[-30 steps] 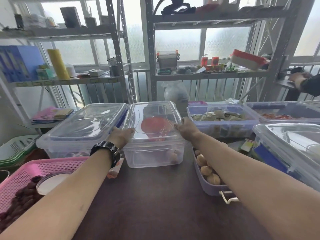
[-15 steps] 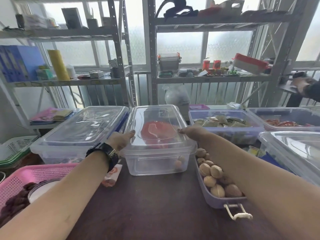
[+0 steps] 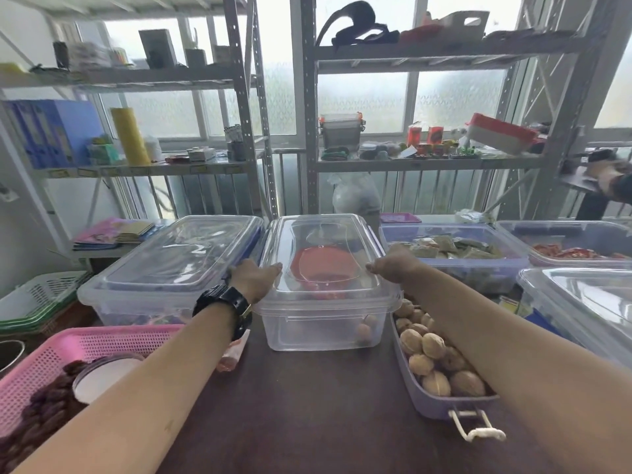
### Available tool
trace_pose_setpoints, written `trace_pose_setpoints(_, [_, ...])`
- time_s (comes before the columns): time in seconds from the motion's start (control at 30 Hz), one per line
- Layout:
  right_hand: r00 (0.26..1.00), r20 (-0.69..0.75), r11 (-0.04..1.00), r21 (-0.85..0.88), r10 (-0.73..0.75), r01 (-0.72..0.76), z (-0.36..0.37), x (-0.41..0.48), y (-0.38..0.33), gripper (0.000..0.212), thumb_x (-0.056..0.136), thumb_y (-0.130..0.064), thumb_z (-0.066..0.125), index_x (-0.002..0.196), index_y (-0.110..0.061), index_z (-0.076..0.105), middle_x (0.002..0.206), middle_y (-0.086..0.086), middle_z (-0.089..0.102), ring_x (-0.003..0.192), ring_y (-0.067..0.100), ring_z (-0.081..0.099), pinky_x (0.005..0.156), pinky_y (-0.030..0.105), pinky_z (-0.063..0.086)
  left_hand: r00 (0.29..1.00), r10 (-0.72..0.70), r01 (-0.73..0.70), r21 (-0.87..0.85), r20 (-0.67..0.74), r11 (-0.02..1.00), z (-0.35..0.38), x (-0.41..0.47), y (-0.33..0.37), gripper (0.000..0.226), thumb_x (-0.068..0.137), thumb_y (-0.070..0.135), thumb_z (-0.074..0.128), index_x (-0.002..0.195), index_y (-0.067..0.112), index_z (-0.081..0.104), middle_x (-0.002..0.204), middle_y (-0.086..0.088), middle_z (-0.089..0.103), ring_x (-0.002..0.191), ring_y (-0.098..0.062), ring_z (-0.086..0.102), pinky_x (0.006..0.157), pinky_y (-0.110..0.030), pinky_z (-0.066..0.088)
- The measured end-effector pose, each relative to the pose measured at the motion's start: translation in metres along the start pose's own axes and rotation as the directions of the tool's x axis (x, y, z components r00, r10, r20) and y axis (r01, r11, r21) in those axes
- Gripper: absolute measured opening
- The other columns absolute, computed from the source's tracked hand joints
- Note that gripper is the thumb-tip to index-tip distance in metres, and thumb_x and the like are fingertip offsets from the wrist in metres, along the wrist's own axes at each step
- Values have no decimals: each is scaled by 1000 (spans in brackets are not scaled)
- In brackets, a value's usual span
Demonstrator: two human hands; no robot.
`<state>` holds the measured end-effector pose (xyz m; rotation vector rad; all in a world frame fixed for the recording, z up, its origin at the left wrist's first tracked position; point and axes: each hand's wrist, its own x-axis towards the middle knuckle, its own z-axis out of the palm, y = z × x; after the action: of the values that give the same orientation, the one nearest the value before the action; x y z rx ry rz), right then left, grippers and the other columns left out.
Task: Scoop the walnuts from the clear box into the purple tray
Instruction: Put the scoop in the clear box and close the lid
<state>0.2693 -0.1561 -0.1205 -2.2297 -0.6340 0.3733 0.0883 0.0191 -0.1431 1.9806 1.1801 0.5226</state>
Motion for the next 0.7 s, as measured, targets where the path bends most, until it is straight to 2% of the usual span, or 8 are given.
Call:
trace_pose_setpoints(0.1, [1000,-19,1000,26,9,-8,4,3,0,19,85,-12,69,88,-5,51,71,4,48,60,12,47,44,19,34,998,48,-50,-67,-36,996,5,-2,-1,57,93,38,59,125,-8,54,122,-26,62,110,-40,61,96,-48,50])
trace_pose_setpoints(0.23, [999,-47,1000,14,-1,2,8,6,3,26,86,-10,68,72,-3,47,66,3,47,56,9,44,37,17,32,998,44,-46,-34,-49,998,3,-2,0,48,92,35,59,117,-6,59,111,-21,67,101,-36,65,90,-41,54])
trace_pose_setpoints(0.33, [1000,-28,1000,27,-2,2,3,7,2,24,82,-15,73,90,0,56,75,8,54,68,20,54,55,24,42,997,34,-36,-29,-66,999,1,-1,1,31,88,32,60,90,2,64,77,-10,63,63,-24,59,65,-30,47])
trace_pose_setpoints(0.4, [999,31,994,107,26,-29,-3,11,4,29,78,-15,76,96,-1,59,87,15,59,80,25,57,67,31,45,998,-9,3,-101,-60,995,1,2,-1,39,84,32,62,99,-4,66,64,-4,54,53,-18,49,56,-28,40])
trace_pose_setpoints(0.47, [992,111,981,180,55,-75,-9,15,6,27,78,-15,76,95,-2,60,101,21,64,87,28,59,74,35,47,999,-43,41,-140,-11,989,-2,6,1,57,87,35,63,121,-10,59,76,-7,61,64,-19,56,59,-29,42])
trace_pose_setpoints(0.53, [984,162,979,175,74,-102,-12,17,7,27,80,-22,76,91,-5,59,109,18,63,97,31,61,77,38,48,994,-89,98,-165,57,981,-5,10,7,66,94,38,58,136,-11,47,118,-19,63,101,-30,62,84,-35,50])
trace_pose_setpoints(0.6, [981,174,984,139,91,-116,-13,20,8,34,80,-31,75,93,-5,57,107,14,58,97,30,59,74,37,48,982,-126,153,-203,139,967,-7,13,14,71,98,42,51,144,-10,36,144,-22,47,130,-35,48,108,-40,40])
trace_pose_setpoints(0.7, [981,160,981,141,110,-133,-10,27,9,46,78,-33,76,106,-2,58,105,15,58,87,27,57,67,34,48,986,-104,125,-163,132,979,-8,15,19,67,100,40,51,142,-10,39,141,-22,49,130,-34,48,104,-36,40])
